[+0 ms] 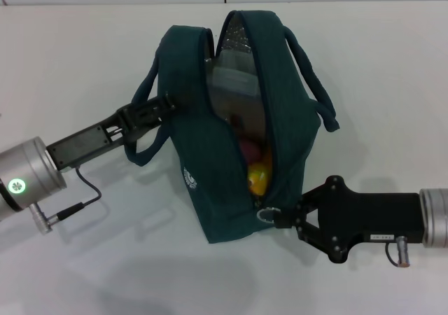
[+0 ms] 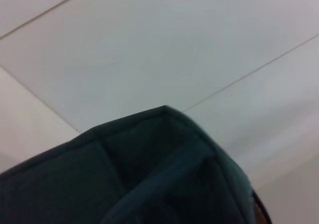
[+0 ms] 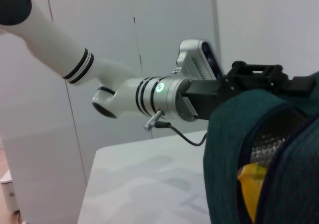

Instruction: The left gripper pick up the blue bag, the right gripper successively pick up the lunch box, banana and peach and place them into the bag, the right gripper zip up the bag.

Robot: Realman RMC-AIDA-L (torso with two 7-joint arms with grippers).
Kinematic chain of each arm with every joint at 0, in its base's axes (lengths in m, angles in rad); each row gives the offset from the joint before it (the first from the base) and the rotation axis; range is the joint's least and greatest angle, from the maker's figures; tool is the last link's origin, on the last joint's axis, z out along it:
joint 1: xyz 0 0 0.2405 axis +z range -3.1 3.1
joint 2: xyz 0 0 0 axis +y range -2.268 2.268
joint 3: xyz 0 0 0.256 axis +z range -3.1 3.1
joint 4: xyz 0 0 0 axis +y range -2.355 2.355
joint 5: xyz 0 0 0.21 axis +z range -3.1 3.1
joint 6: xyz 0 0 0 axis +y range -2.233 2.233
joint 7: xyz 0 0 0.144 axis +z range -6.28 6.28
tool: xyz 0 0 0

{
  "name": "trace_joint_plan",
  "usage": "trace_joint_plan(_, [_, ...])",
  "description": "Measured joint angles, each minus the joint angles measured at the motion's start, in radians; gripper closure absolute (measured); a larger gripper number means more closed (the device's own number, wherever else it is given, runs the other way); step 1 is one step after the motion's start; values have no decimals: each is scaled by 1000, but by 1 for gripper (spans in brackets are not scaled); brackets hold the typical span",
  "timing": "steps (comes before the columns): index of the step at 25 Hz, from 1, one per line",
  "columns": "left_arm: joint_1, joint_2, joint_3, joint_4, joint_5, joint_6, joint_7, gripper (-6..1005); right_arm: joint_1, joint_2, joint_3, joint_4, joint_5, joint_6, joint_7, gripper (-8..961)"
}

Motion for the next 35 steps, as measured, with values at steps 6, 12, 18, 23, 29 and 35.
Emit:
trace_joint_plan(6, [14,0,-15,1,-32,6,20,269,-33,-4,46,-40,2,-21,0,946])
trace_joint_plan(12, [19,0,-15,12,-73,20,36,170,-59,-5,106,-125,6,-108,27,946])
trace_joint_plan(18, [21,2,-15,14,-93,20,42,106,-56,0,115,-187,18,-101,64,946])
trace_joint_plan(23, [33,7,-15,14,-116,20,47,106,-39,2,116,-239,35,-88,101,946])
trace_joint_plan(29, [38,8,-15,14,-117,20,54,107,-33,4,91,-298,79,-63,117,946])
trace_joint_plan(35, [39,8,-15,14,-117,22,70,107,-20,4,59,-351,114,-25,138,945])
